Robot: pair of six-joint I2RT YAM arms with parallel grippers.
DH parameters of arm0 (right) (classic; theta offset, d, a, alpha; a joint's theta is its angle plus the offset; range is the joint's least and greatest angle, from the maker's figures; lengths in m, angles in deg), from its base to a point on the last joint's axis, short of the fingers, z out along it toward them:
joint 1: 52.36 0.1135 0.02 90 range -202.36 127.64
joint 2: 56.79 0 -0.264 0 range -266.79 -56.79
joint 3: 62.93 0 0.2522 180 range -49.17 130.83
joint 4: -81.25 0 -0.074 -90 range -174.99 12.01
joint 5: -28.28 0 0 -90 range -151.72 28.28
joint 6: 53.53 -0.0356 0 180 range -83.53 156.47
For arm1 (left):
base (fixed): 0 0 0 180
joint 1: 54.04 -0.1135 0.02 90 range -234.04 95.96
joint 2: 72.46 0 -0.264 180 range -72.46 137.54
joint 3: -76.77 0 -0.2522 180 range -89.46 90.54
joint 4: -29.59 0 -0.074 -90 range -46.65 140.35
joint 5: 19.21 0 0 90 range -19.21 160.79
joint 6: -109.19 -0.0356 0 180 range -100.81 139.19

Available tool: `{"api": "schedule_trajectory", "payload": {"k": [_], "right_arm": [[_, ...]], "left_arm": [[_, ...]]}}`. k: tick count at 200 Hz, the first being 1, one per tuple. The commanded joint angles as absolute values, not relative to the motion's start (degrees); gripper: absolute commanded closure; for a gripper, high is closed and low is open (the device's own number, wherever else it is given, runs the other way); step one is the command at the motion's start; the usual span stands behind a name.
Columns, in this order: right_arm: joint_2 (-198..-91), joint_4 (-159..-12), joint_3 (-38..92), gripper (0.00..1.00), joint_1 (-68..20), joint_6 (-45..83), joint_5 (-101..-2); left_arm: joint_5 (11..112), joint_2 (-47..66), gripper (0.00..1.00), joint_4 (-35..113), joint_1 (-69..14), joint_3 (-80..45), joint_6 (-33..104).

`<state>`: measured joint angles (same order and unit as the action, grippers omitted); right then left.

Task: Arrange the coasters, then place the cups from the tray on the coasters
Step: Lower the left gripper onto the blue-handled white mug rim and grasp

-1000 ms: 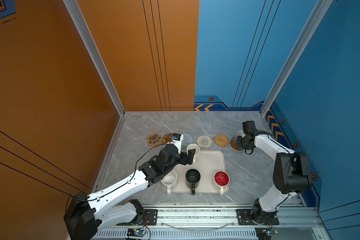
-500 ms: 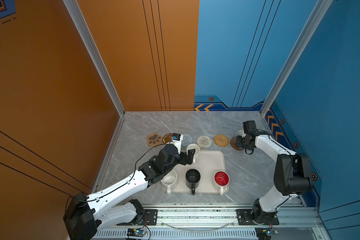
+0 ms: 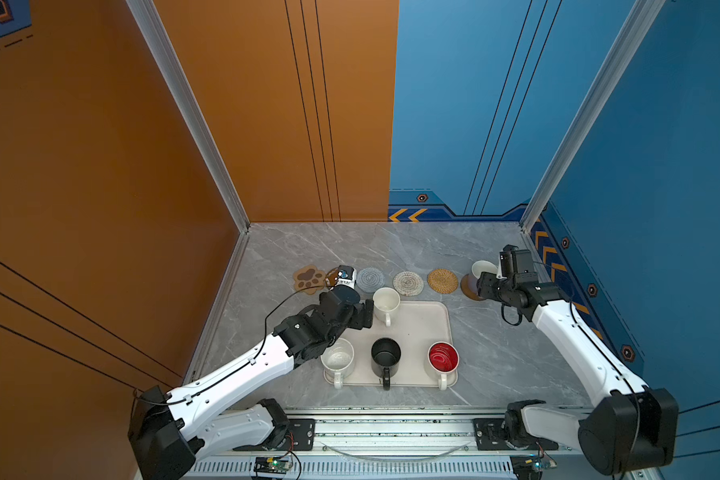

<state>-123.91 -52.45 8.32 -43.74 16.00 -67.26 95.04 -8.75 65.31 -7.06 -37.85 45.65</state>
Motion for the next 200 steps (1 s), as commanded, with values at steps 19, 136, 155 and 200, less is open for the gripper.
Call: {"api": "schedule_trajectory", "payload": {"k": [19, 136, 155, 200], "right_arm": [[-114.33, -52.18, 10.52, 0.3, -39.09, 13.88, -71.0], [-106.93, -56.68, 5.02, 0.34, -38.01, 8.96, -72.71], [-107.0, -57.34, 4.47, 0.34, -38.1, 8.96, -72.54], [-108.27, -58.75, 3.84, 0.36, -38.08, 8.92, -71.75]], "left_arm": [[102.5, -4.98, 0.08, 76.49, -5.75, -33.53, 47.79], [104.56, 4.99, 0.26, 86.73, -6.23, -27.82, 56.25], [102.03, 4.63, 0.29, 86.59, -7.49, -28.75, 57.57], [97.81, 6.61, 0.34, 86.5, -9.86, -29.36, 58.02]]}}
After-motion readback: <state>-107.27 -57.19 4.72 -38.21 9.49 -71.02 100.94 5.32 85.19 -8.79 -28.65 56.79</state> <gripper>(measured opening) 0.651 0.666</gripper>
